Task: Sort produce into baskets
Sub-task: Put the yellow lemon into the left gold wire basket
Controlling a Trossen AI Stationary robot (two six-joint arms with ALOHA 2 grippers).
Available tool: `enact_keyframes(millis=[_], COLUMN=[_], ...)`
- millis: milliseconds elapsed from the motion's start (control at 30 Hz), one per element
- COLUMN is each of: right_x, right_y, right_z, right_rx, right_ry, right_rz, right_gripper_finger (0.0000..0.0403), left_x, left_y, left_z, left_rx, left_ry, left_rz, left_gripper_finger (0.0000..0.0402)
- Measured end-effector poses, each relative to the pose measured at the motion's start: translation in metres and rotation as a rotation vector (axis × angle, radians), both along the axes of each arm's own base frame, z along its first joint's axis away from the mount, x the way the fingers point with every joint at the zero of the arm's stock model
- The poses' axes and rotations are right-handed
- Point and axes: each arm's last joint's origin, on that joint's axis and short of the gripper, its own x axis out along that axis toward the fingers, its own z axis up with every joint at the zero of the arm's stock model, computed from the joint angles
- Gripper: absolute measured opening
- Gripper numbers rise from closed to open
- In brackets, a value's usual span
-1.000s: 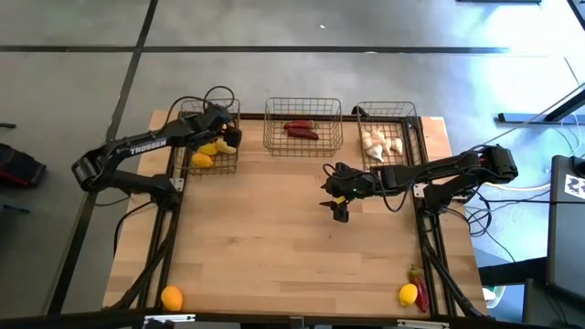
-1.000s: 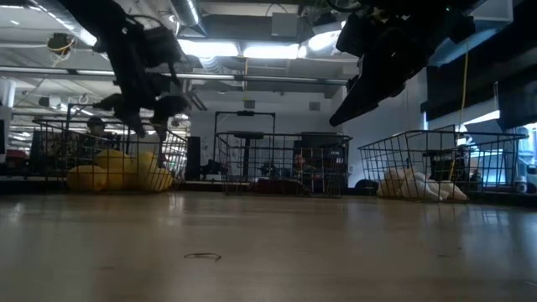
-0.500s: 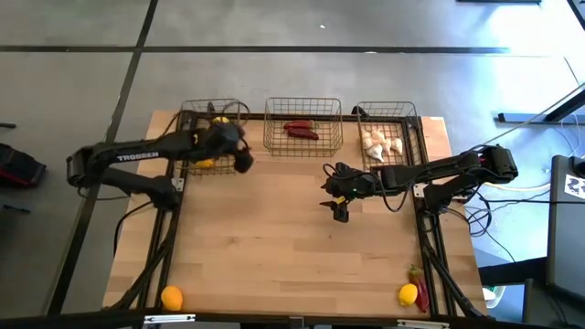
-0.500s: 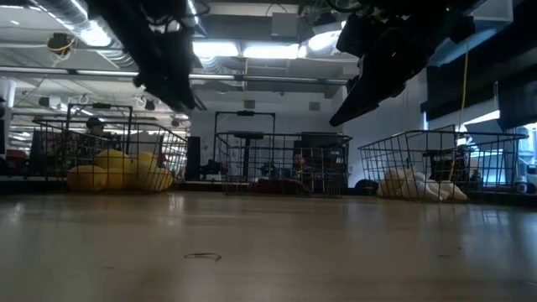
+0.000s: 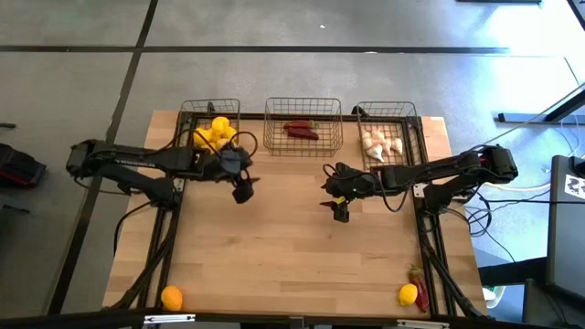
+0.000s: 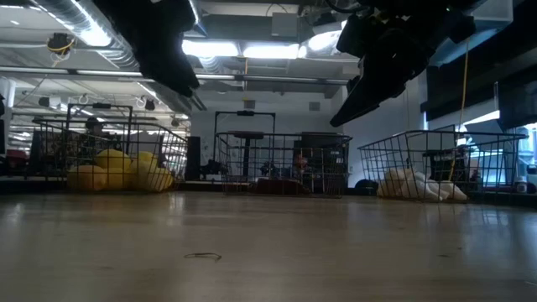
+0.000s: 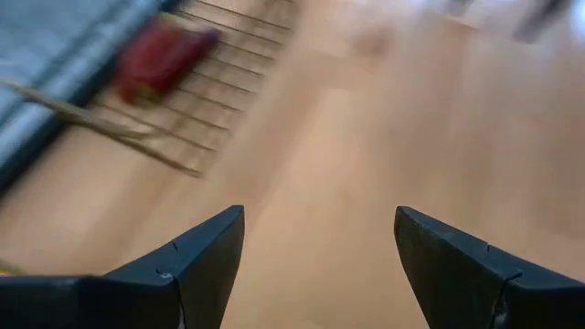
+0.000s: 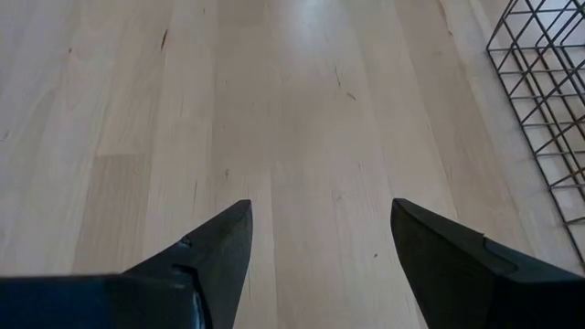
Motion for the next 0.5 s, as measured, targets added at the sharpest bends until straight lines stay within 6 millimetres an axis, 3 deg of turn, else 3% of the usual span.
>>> enact_keyframes(millis=[300, 500], right_x=[0.0, 0.0], right_y=[0.0, 0.0], right_z=[0.0, 0.0], right_rx=[-0.015, -0.015], right_ry=[0.001, 0.001], right_rz=[0.014, 0.014], right_gripper_finger=[0.0256, 0.0256], left_x=[-0.002, -0.011], left_y=[-0.051, -0.088], left_z=[-0.001, -0.001], left_rx=[-0.143, -0.22], left_ry=[-0.001, -0.009], left_rz=[-0.274, -0.352], left_gripper_finger=[0.0279, 0.0279])
